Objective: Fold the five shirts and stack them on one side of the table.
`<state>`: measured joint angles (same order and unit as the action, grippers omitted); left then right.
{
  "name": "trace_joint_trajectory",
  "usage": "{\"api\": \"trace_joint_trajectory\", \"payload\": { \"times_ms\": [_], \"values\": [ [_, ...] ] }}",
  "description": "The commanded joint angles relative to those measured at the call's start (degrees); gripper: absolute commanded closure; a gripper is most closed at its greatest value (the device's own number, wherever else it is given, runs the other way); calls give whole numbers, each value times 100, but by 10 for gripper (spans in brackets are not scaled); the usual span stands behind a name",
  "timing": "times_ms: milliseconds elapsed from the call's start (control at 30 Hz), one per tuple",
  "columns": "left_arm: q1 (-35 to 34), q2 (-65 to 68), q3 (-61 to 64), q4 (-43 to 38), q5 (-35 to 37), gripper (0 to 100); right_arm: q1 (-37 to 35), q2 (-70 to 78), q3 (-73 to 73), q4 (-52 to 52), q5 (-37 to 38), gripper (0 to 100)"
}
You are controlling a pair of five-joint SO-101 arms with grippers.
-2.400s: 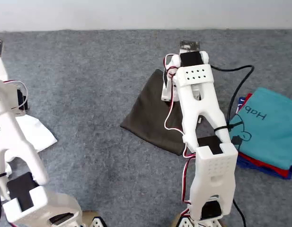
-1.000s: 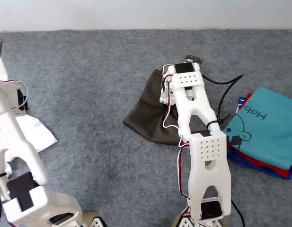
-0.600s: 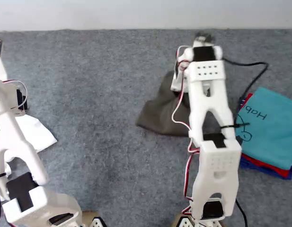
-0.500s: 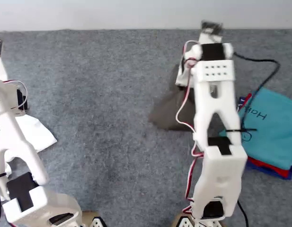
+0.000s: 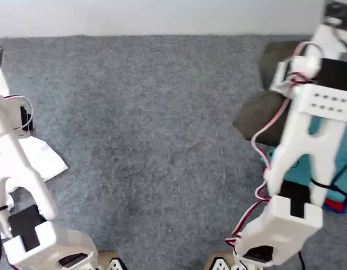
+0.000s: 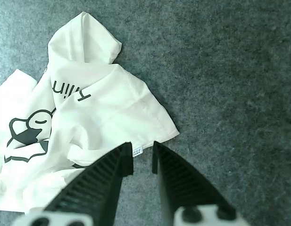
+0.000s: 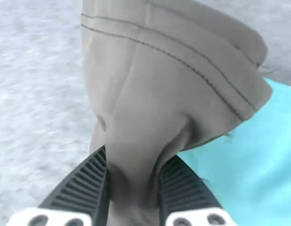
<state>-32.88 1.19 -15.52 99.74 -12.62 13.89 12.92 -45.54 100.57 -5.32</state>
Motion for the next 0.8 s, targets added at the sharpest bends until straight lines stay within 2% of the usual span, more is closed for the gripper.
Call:
{"api": "trace_joint_trajectory", "payload": {
  "times_ms": [0, 233, 400, 600, 667, 767],
  "values": [
    [35, -281, -57, 62, -18, 917, 435, -330, 475, 215, 431, 991],
    [35, -273, -57, 62, -26, 917, 1121, -330, 1899, -409, 932, 991],
    [35, -281, -66, 62, -158, 917, 1675, -330, 2048, -866, 1354, 990],
    [35, -281, -66, 62, -404, 917, 2018, -330, 2066, -1007, 1881, 980],
    [35, -281, -66, 62, -404, 917, 2132, -330, 2066, -1007, 2031, 925],
    [35, -281, -66, 62, -404, 917, 2308, -382, 2031, -1015, 2048, 761]
  ]
}}
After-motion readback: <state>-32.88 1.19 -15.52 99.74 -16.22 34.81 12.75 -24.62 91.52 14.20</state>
